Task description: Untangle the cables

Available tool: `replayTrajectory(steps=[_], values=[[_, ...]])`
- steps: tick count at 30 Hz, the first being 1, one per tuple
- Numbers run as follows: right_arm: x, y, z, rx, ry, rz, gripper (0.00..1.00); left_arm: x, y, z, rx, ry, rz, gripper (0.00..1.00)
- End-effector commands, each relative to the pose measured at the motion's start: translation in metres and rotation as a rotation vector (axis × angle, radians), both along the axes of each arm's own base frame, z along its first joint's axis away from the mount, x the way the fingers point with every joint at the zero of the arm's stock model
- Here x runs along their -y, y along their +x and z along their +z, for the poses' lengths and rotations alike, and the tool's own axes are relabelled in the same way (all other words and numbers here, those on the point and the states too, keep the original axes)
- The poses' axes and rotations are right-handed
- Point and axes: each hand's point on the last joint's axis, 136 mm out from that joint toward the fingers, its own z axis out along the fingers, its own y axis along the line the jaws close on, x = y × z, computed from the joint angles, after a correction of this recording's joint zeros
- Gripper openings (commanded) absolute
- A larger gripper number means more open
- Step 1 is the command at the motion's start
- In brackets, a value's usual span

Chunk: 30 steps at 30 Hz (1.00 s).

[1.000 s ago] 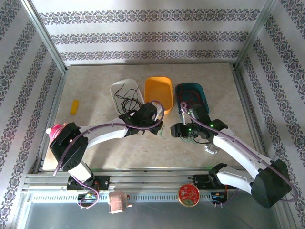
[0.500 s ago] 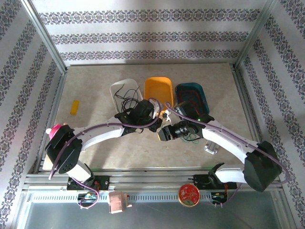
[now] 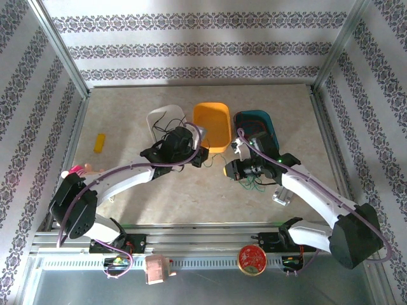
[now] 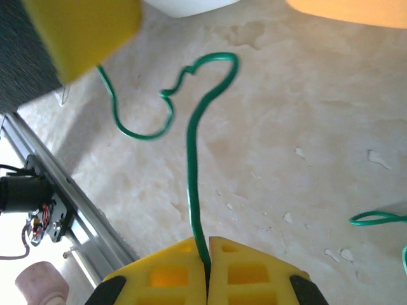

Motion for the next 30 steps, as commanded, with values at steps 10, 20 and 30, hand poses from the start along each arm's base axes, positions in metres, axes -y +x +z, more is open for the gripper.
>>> replayTrajectory(steps=[10,20,30], values=[[0.013,0.013,0.004,0.002,-0.005,-0.120,0.38,-0.020,0.051,0.033,0.039,-0.151,0.105,0.00],[0.079,0.035,0.025,0.113,-0.011,-0.464,0.56,-0.031,0.154,-0.012,-0.016,0.033,0.335,0.00],[0.088,0.018,0.015,0.077,-0.035,-0.460,0.56,-0.006,0.206,-0.038,-0.059,0.125,0.334,0.74]])
